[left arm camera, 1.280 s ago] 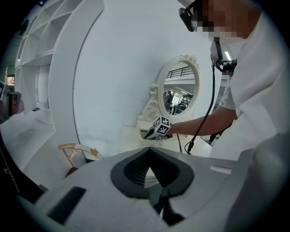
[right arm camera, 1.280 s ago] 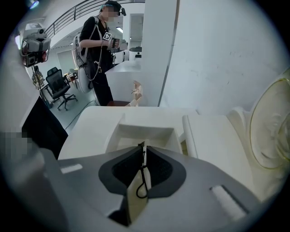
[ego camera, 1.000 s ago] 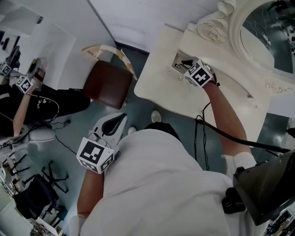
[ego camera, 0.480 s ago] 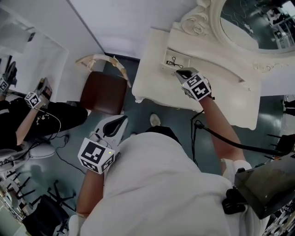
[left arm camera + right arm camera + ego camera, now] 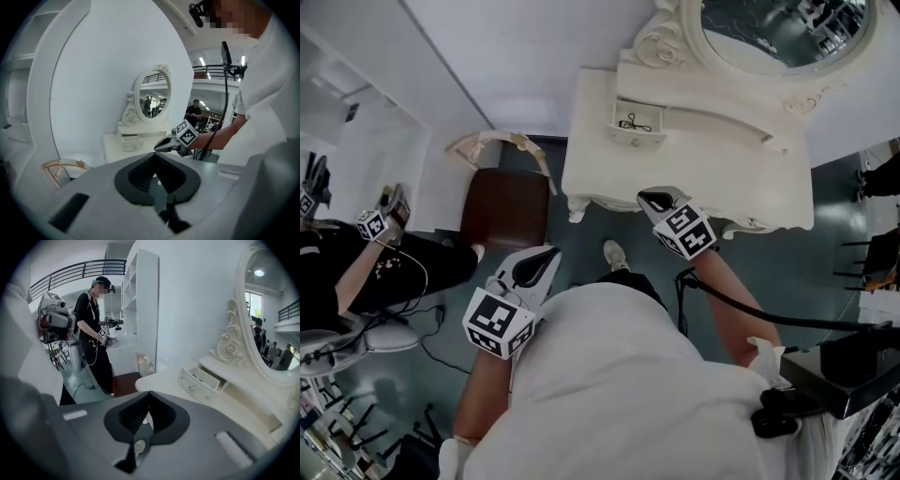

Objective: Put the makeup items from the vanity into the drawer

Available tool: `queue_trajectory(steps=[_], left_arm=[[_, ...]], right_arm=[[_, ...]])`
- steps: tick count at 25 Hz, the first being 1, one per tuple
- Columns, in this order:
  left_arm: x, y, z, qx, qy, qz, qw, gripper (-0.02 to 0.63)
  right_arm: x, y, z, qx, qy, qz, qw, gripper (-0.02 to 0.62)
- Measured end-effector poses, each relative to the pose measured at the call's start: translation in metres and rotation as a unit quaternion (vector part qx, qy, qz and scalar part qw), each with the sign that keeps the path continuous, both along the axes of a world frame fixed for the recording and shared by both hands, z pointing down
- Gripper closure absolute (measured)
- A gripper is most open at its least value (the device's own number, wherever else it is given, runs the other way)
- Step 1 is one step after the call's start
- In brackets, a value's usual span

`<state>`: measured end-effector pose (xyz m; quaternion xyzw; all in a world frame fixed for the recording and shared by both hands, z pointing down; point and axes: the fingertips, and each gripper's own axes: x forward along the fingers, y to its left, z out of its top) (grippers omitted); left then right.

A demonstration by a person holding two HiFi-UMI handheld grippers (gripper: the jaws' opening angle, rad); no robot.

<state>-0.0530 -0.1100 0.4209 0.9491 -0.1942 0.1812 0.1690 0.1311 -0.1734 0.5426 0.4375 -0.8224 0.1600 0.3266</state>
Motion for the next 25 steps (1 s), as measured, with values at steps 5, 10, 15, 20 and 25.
queue_trajectory(steps=[5,10,15,20,25], left_arm=[[-0.011,0.025,0.002,0.000,0.004,0.028,0.9996,0.604],[-0.014,0.045,0.010,-0.008,0.011,0.052,0.9986,0.604],[-0.018,0.073,0.009,-0.008,0.016,0.071,0.9973,0.604],[-0.023,0.093,0.011,-0.008,0.017,0.085,0.9962,0.604],[-0.030,0.104,0.008,-0.003,0.013,0.093,0.9955,0.604]], right_arm=[[-0.032,0.055,-0.013,0.013,-0.038,0.026,0.999,0.594],[-0.054,0.102,-0.016,0.018,-0.055,0.042,0.997,0.594],[-0.072,0.147,-0.026,0.021,-0.057,0.046,0.997,0.595],[-0.086,0.173,-0.029,0.020,-0.056,0.047,0.997,0.595],[-0.097,0.186,-0.038,0.028,-0.052,0.045,0.997,0.595]])
